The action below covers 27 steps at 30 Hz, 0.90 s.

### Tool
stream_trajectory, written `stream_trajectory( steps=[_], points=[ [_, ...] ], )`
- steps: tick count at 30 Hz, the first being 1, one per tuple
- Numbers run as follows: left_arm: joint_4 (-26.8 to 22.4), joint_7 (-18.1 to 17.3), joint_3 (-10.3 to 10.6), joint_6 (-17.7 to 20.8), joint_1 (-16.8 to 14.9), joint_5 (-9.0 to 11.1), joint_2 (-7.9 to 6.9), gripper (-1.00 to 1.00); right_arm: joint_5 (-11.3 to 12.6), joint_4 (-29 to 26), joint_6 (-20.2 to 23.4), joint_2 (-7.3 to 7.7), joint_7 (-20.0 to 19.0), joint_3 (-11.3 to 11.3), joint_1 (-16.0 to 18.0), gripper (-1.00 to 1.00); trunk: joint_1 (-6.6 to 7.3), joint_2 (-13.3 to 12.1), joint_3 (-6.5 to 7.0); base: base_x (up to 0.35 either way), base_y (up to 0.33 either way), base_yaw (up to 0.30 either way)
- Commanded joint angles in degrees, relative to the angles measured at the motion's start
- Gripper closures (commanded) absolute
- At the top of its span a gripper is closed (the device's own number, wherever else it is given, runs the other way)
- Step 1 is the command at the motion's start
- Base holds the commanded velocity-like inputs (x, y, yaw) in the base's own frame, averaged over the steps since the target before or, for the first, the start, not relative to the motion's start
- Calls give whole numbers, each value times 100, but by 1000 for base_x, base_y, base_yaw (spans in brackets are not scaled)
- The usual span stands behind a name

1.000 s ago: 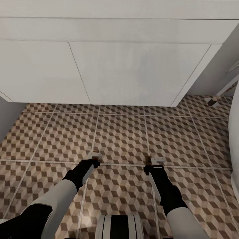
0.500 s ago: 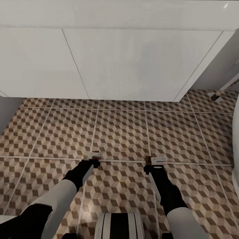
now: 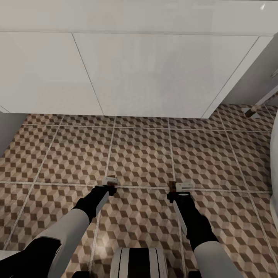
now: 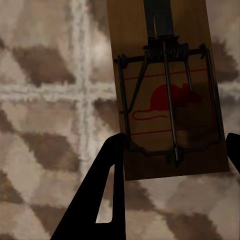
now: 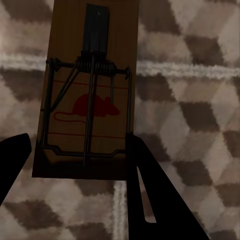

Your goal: Take the four mousetraps from the cabinet in the bathroom and place them on the bathroom floor. Make sure all four end up on the same floor surface, and ensure that at least two of them are either under or directly next to the same bathroom sink.

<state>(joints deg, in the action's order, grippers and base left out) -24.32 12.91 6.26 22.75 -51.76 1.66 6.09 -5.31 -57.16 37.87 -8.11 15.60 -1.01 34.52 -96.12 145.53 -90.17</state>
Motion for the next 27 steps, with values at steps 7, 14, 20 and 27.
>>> stream_trajectory(
  steps=[7, 14, 20, 27],
  points=[
    [-3, 48, 42, 36, -1, 10, -3, 100, -57, -149, 89, 5, -5, -5, 2, 100, 1, 1, -3, 0, 0, 0],
    [-5, 53, 42, 36, -1, 3, 0, 100, -68, -254, 112, 31, 10, 10, 2, 100, 1, 1, -3, 0, 0, 0],
    [-71, 58, 33, 23, -1, -15, -6, 100, -156, -434, 62, 31, 28, 18, 2, 100, 1, 1, -3, 0, 0, 0],
    [-88, 62, 2, -351, -1, -24, -31, 100, -180, -445, -231, 22, 44, 29, 132, 100, 1, 1, -3, 0, 0, 0]
  ],
)
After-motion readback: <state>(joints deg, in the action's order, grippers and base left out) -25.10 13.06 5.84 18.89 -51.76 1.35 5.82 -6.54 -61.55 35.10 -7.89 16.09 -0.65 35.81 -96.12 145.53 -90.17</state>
